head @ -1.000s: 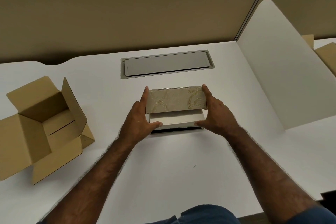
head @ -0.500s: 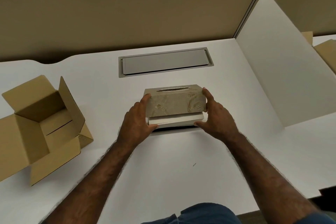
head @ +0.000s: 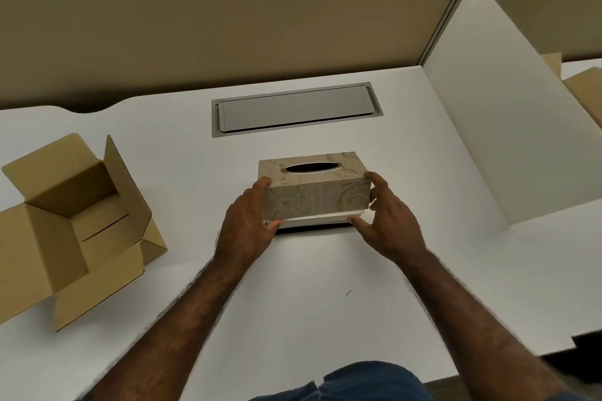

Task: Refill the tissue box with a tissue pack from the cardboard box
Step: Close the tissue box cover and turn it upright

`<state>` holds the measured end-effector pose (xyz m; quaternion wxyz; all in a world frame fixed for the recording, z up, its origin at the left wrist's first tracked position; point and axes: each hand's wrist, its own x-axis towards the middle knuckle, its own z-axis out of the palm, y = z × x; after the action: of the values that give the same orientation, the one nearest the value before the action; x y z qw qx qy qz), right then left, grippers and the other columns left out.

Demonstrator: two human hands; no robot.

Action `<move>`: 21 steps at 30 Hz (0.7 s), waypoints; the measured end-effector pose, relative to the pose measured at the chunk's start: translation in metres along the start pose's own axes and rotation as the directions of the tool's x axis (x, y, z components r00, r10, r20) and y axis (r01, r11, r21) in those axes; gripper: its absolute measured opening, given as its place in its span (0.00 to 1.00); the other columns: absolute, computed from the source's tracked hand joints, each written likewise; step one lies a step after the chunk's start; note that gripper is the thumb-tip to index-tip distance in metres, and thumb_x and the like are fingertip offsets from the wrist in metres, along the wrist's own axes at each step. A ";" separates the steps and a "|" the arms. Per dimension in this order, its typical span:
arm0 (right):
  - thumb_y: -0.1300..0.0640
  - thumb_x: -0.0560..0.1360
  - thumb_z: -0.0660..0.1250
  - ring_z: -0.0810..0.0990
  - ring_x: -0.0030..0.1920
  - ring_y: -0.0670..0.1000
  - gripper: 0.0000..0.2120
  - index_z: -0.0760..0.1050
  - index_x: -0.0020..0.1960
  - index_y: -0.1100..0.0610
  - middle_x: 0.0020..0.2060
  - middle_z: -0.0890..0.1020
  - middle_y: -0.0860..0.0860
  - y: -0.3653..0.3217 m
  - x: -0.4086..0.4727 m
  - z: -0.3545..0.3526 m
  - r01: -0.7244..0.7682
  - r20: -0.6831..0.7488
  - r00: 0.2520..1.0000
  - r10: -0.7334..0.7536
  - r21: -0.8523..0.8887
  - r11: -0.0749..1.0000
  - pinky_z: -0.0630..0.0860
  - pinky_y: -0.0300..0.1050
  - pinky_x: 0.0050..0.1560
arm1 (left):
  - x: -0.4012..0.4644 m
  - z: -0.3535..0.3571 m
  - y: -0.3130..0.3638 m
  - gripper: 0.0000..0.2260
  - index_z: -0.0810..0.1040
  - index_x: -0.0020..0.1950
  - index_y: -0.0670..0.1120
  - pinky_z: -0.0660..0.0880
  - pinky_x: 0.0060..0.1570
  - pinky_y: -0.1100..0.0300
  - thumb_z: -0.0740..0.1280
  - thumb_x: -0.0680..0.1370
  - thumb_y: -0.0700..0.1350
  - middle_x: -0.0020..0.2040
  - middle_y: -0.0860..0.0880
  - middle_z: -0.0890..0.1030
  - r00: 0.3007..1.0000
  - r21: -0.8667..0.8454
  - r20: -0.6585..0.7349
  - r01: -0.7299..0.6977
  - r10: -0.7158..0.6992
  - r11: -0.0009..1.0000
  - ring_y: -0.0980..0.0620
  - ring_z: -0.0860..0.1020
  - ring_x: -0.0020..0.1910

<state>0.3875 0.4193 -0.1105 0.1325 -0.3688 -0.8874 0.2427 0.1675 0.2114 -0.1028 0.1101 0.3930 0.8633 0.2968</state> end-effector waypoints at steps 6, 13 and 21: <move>0.43 0.74 0.81 0.79 0.47 0.45 0.44 0.59 0.81 0.47 0.59 0.87 0.49 -0.002 0.001 0.000 0.007 -0.032 0.999 -0.007 0.001 1.000 0.77 0.43 0.47 | 0.001 0.002 -0.001 0.43 0.61 0.77 0.58 0.79 0.61 0.52 0.82 0.69 0.54 0.70 0.47 0.79 1.000 0.016 0.005 0.019 -0.020 1.000 0.46 0.80 0.64; 0.43 0.69 0.83 0.86 0.53 0.52 0.49 0.58 0.81 0.46 0.62 0.87 0.48 0.002 0.010 0.000 0.044 -0.009 0.999 -0.044 -0.013 0.999 0.83 0.49 0.51 | 0.007 -0.002 0.000 0.43 0.62 0.77 0.56 0.80 0.62 0.49 0.82 0.69 0.55 0.70 0.46 0.79 1.000 0.030 0.005 -0.003 0.003 1.000 0.45 0.80 0.64; 0.47 0.70 0.84 0.86 0.51 0.52 0.45 0.61 0.77 0.45 0.59 0.88 0.47 0.004 0.014 0.000 0.036 -0.012 0.999 -0.036 -0.016 0.999 0.78 0.44 0.47 | 0.007 -0.002 -0.002 0.43 0.62 0.76 0.57 0.81 0.61 0.48 0.82 0.68 0.56 0.70 0.47 0.79 1.000 0.028 0.011 -0.010 0.009 1.000 0.45 0.81 0.63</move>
<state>0.3802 0.4319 -0.1114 0.1391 -0.3552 -0.8951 0.2308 0.1602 0.2149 -0.1024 0.1078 0.4003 0.8649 0.2830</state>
